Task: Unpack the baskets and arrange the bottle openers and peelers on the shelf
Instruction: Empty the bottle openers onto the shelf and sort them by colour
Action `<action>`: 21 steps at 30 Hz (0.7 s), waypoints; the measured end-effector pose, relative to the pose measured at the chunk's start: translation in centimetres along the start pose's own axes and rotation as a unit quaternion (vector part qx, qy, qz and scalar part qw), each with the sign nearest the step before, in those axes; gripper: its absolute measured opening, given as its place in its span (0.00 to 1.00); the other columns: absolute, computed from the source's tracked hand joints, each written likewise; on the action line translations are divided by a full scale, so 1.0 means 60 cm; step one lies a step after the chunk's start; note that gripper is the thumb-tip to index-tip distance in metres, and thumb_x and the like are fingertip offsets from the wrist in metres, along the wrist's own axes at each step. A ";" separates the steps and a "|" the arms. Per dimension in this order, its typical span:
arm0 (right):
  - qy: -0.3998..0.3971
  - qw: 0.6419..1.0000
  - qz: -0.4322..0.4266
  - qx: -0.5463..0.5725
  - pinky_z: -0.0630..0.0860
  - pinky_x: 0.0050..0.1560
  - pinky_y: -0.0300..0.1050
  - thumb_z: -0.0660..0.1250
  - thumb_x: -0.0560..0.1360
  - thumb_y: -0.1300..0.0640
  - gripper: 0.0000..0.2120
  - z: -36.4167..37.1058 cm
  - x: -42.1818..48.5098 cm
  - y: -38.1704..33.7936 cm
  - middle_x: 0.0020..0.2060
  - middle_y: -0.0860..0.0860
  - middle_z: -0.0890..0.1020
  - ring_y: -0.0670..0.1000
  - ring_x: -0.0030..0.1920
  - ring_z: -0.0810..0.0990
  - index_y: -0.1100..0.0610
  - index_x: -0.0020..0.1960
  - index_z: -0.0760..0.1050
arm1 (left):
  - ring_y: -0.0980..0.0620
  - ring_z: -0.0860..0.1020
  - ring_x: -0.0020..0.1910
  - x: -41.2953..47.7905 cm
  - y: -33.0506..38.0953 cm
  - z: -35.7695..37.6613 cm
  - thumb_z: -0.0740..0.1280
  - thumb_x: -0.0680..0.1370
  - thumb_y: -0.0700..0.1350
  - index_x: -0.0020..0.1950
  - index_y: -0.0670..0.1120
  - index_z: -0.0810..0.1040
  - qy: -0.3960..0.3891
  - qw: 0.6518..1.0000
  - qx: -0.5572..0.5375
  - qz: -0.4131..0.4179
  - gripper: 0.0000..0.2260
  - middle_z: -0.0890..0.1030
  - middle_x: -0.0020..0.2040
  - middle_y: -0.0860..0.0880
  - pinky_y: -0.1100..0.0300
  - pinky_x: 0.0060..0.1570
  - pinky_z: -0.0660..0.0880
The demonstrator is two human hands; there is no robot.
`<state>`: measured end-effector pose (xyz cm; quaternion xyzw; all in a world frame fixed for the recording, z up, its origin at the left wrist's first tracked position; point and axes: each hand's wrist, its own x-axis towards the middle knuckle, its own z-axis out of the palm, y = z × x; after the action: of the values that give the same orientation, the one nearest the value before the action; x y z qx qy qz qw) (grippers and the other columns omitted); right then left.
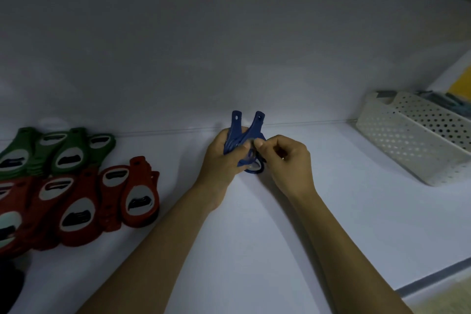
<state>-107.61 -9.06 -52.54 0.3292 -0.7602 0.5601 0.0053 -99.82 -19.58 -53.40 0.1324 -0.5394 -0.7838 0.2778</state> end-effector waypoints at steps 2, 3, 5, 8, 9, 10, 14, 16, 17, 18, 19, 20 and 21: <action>0.016 0.997 -0.014 -0.077 0.70 0.33 0.46 0.62 0.80 0.51 0.16 0.003 -0.003 0.003 0.30 0.51 0.79 0.51 0.31 0.75 0.59 0.37 0.76 | 0.46 0.81 0.53 0.002 0.000 0.001 0.63 0.78 0.35 0.57 0.50 0.75 0.033 0.999 -0.031 -0.012 0.13 0.81 0.56 0.45 0.56 0.46 0.81; 0.016 0.993 -0.020 -0.119 0.69 0.32 0.45 0.60 0.80 0.52 0.16 0.003 -0.004 0.006 0.31 0.50 0.78 0.51 0.33 0.74 0.58 0.39 0.76 | 0.45 0.81 0.53 0.003 0.000 0.000 0.63 0.78 0.35 0.57 0.51 0.75 0.051 0.997 -0.055 -0.018 0.13 0.80 0.56 0.44 0.55 0.47 0.81; -0.019 0.978 -0.031 -0.204 0.67 0.34 0.43 0.61 0.79 0.52 0.11 0.001 -0.005 0.011 0.35 0.48 0.79 0.51 0.37 0.75 0.56 0.42 0.76 | 0.47 0.82 0.49 0.005 0.002 -0.003 0.62 0.78 0.35 0.57 0.50 0.75 0.075 0.991 -0.104 -0.024 0.12 0.81 0.54 0.43 0.55 0.46 0.81; -0.096 0.947 -0.072 -0.299 0.71 0.43 0.45 0.69 0.73 0.45 0.13 0.000 -0.007 0.012 0.44 0.49 0.79 0.50 0.47 0.74 0.56 0.47 0.80 | 0.52 0.83 0.43 0.007 0.005 -0.002 0.62 0.78 0.36 0.58 0.47 0.75 0.087 0.985 -0.147 -0.025 0.11 0.81 0.51 0.43 0.61 0.39 0.80; -0.107 0.941 -0.080 -0.310 0.72 0.46 0.46 0.70 0.72 0.43 0.16 -0.001 -0.007 0.011 0.45 0.49 0.80 0.50 0.47 0.74 0.56 0.48 0.81 | 0.54 0.83 0.40 0.007 0.005 -0.002 0.62 0.78 0.36 0.58 0.47 0.75 0.088 0.984 -0.151 -0.025 0.11 0.81 0.49 0.44 0.62 0.38 0.80; -0.109 0.939 -0.084 -0.314 0.72 0.47 0.47 0.70 0.71 0.41 0.18 -0.001 -0.006 0.007 0.46 0.49 0.80 0.51 0.48 0.74 0.56 0.49 0.81 | 0.55 0.83 0.39 0.008 0.005 -0.001 0.61 0.78 0.36 0.58 0.47 0.75 0.088 0.984 -0.153 -0.024 0.10 0.81 0.48 0.45 0.62 0.37 0.79; -0.113 0.900 -0.125 -0.401 0.67 0.46 0.44 0.62 0.78 0.43 0.17 -0.001 -0.007 0.002 0.43 0.49 0.80 0.49 0.43 0.72 0.55 0.44 0.81 | 0.56 0.83 0.38 0.007 0.006 0.004 0.60 0.81 0.41 0.53 0.49 0.76 0.089 0.983 -0.162 -0.021 0.06 0.82 0.45 0.48 0.62 0.37 0.80; -0.083 0.895 -0.145 -0.413 0.66 0.44 0.46 0.58 0.80 0.48 0.18 0.001 -0.009 -0.004 0.37 0.51 0.79 0.49 0.37 0.69 0.56 0.37 0.75 | 0.55 0.83 0.40 0.007 0.006 0.003 0.59 0.81 0.42 0.53 0.49 0.76 0.092 0.981 -0.172 -0.023 0.07 0.82 0.46 0.49 0.63 0.37 0.79; -0.055 0.903 -0.146 -0.401 0.66 0.41 0.47 0.58 0.81 0.50 0.19 0.001 -0.010 -0.006 0.34 0.53 0.78 0.51 0.34 0.68 0.56 0.34 0.71 | 0.55 0.83 0.42 0.007 0.006 0.002 0.59 0.81 0.41 0.54 0.48 0.75 0.092 0.981 -0.171 -0.025 0.07 0.81 0.48 0.48 0.63 0.36 0.79; -0.029 0.913 -0.130 -0.385 0.65 0.38 0.46 0.57 0.81 0.51 0.19 0.000 -0.009 -0.007 0.32 0.54 0.76 0.52 0.32 0.68 0.56 0.34 0.69 | 0.54 0.82 0.44 0.008 0.006 0.002 0.58 0.81 0.42 0.55 0.48 0.74 0.090 0.982 -0.166 -0.028 0.07 0.80 0.50 0.47 0.63 0.37 0.79; -0.005 0.926 -0.097 -0.364 0.63 0.35 0.45 0.57 0.81 0.51 0.19 -0.002 -0.008 -0.006 0.31 0.53 0.75 0.53 0.31 0.68 0.57 0.34 0.69 | 0.53 0.82 0.45 0.008 0.006 0.001 0.58 0.81 0.42 0.57 0.48 0.74 0.089 0.983 -0.159 -0.029 0.07 0.80 0.51 0.46 0.63 0.39 0.79; 0.016 0.942 -0.059 -0.331 0.62 0.32 0.44 0.57 0.81 0.51 0.18 -0.004 -0.006 -0.004 0.31 0.53 0.76 0.53 0.31 0.70 0.58 0.35 0.71 | 0.53 0.82 0.45 0.008 0.006 0.001 0.58 0.82 0.42 0.57 0.48 0.73 0.087 0.984 -0.152 -0.030 0.07 0.80 0.51 0.46 0.62 0.40 0.79; 0.041 0.956 -0.030 -0.288 0.63 0.31 0.43 0.58 0.81 0.52 0.17 -0.007 -0.004 -0.002 0.32 0.52 0.77 0.53 0.31 0.72 0.59 0.38 0.74 | 0.54 0.82 0.43 0.007 0.005 0.001 0.58 0.82 0.42 0.57 0.49 0.73 0.086 0.985 -0.146 -0.030 0.07 0.80 0.50 0.47 0.62 0.41 0.79</action>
<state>-107.49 -8.61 -52.39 0.3131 -0.8781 0.3301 0.1481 -100.13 -19.86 -53.05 0.1736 -0.3889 -0.8480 0.3155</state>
